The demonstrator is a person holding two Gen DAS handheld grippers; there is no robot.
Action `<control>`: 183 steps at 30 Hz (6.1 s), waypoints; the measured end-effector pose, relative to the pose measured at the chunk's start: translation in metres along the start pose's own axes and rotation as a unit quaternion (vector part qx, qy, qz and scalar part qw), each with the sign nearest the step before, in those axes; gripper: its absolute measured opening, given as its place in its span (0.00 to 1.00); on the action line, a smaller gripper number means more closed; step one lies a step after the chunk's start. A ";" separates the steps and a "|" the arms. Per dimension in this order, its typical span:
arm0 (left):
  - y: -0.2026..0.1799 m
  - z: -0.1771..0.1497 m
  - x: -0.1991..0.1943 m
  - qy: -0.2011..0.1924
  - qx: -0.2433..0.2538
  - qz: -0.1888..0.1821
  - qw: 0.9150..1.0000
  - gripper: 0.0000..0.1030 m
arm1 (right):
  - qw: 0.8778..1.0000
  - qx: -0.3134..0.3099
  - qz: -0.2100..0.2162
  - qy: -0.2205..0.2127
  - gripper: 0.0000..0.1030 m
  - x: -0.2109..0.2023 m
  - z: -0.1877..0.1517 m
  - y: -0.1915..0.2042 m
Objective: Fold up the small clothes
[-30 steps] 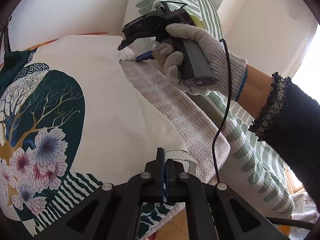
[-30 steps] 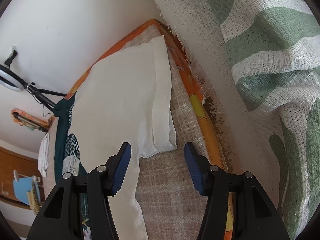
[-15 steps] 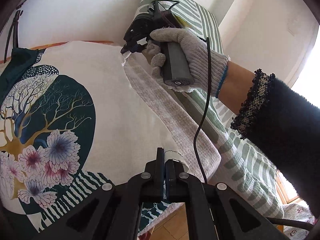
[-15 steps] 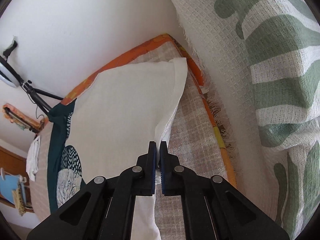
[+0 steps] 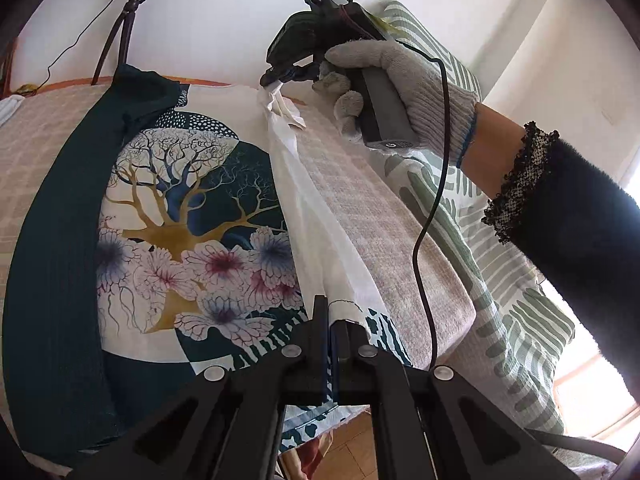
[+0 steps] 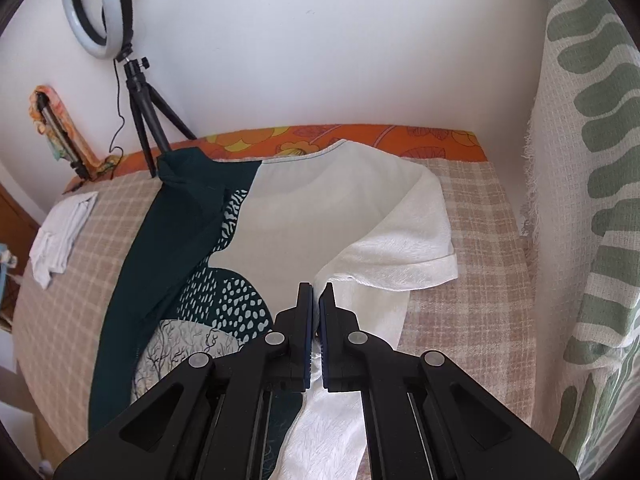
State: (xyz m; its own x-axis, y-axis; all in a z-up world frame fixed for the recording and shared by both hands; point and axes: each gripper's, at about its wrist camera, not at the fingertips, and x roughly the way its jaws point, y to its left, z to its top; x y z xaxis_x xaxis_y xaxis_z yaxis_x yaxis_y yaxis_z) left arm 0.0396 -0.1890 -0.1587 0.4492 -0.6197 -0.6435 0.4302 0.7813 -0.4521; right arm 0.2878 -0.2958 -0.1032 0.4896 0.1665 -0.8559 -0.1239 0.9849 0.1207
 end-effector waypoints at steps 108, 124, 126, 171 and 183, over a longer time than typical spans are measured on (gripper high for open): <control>0.150 -0.035 -0.107 0.048 -0.099 0.084 0.990 0.46 | 0.985 0.142 0.070 0.072 0.47 -0.097 -0.283 -0.006; 0.151 -0.030 -0.109 0.032 -0.104 0.090 0.990 0.00 | 0.985 0.115 0.110 0.067 0.00 -0.107 -0.296 0.005; 0.148 -0.029 -0.113 0.029 -0.093 0.086 0.992 0.00 | 0.983 0.133 0.113 0.052 0.00 -0.118 -0.299 -0.009; 0.084 -0.031 -0.052 0.045 0.055 0.097 0.993 0.00 | 0.995 -0.018 0.059 0.083 0.40 0.075 -0.031 0.145; 0.062 -0.026 -0.052 0.039 0.075 0.079 0.993 0.00 | 0.998 -0.019 0.039 0.055 0.04 0.060 -0.023 0.115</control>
State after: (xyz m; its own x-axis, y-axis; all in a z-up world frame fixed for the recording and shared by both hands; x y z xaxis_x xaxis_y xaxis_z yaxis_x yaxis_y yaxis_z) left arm 0.0228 -0.1062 -0.1696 0.4608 -0.4782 -0.7476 0.4743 0.8447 -0.2480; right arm 0.2828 -0.1738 -0.1525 0.3805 0.2346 -0.8945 -0.1912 0.9664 0.1721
